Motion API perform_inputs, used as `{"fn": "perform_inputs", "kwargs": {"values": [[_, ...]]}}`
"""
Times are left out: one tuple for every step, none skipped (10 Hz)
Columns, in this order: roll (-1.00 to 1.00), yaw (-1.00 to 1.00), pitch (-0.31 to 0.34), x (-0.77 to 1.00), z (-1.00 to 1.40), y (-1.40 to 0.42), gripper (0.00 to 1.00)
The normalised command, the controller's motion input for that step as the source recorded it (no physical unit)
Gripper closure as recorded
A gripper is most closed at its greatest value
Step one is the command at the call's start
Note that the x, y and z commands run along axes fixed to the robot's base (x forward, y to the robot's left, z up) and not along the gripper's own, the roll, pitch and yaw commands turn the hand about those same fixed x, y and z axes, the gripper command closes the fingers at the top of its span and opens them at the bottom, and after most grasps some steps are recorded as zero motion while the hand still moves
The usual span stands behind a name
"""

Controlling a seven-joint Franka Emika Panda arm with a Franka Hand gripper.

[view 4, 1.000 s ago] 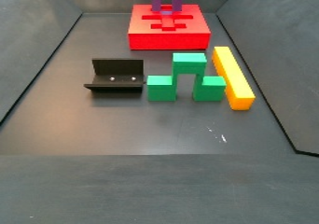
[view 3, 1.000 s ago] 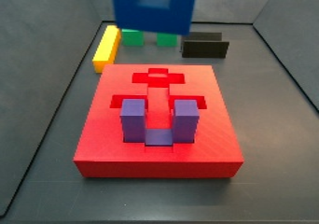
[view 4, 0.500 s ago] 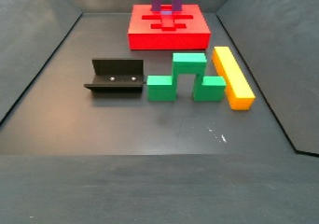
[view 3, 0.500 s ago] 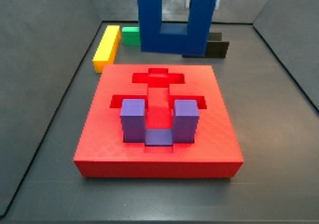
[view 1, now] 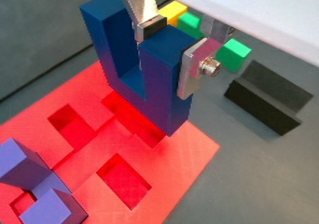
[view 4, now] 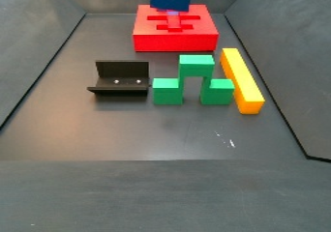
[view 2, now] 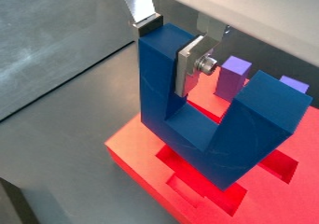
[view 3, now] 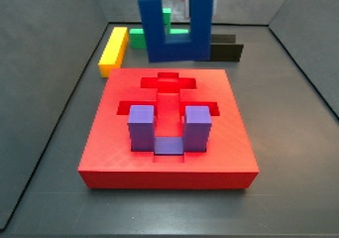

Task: Pick up the blue object. Move up. Place the blue object on the fixture. Regrasp the blue object. Move to above the board. Insert the blue object.
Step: Insert the blue object.

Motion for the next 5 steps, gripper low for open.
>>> {"fn": "perform_inputs", "kwargs": {"values": [[0.12,0.00,-0.140,-0.25,-0.38,-0.14,1.00],[0.16,0.00,-0.083,-0.05,-0.27,-0.14,1.00],[0.27,-0.01,0.000,0.06,-0.15,-0.14,1.00],[0.25,-0.07,0.059,0.00,-0.32,-0.19,1.00],[0.03,0.00,0.146,0.00,-0.30,0.00,1.00]]}}
